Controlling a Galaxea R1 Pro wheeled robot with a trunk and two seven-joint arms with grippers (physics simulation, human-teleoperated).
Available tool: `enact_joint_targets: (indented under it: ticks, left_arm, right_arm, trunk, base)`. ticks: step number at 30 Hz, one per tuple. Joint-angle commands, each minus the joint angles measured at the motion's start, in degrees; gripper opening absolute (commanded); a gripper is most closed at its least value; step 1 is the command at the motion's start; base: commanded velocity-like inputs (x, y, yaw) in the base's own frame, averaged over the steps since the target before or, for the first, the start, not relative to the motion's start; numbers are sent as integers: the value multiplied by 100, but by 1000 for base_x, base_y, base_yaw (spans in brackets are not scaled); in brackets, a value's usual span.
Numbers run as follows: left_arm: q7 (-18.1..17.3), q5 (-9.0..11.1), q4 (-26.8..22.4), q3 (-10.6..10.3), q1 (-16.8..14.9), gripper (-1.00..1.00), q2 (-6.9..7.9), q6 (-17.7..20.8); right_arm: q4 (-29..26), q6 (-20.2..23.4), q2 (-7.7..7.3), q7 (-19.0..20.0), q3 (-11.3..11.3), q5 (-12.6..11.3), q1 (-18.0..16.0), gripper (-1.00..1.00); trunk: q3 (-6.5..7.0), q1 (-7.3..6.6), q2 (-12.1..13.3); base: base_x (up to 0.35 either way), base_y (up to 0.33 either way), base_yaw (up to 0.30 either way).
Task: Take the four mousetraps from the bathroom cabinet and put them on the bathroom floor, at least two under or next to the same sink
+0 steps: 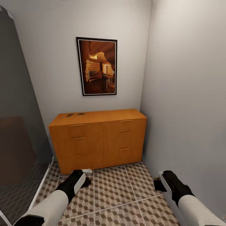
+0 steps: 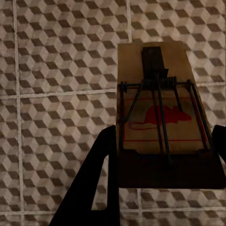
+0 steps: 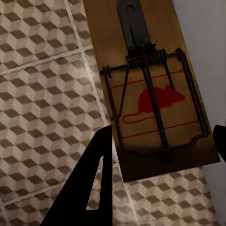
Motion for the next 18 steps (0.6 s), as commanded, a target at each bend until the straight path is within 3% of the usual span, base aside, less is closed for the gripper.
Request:
enact_joint_targets:
  ticks: [1,7,10,12,16,18]
  left_arm:
    - [43,54,384,-45,5,-100,12,-321]
    - [-7,75,1825,-39,21,-100,47,-1502]
    - [-50,87,2150,-38,52,-100,97,-1810]
    - [-81,114,2298,-37,274,-100,189,-2007]
    - [-107,143,2347,-37,551,-100,276,-2080]
    - [-174,151,2361,-37,812,-100,366,-2105]
  right_arm:
    - [-8,-80,1,-30,-12,-19,175,-100]
    - [-1,-539,-14,-27,-16,-19,894,-100]
    - [103,-784,-74,-27,-16,-25,1180,-100]
    - [661,-1262,-211,-29,-11,-25,1413,-100]
    - [1640,-2109,-274,-30,3,0,1493,-100]
    - [2429,-2925,-271,-30,17,18,1516,-100]
  trunk:
    - [-5,-4,-4]
    - [-5,-4,-4]
    - [-5,-4,-4]
    - [-5,-4,-4]
    - [-5,-4,-4]
    - [-5,-4,-4]
  base:
    - [-346,0,0]
    - [-346,0,0]
    - [-346,0,0]
    - [-346,0,0]
    - [-346,0,0]
    - [-346,0,0]
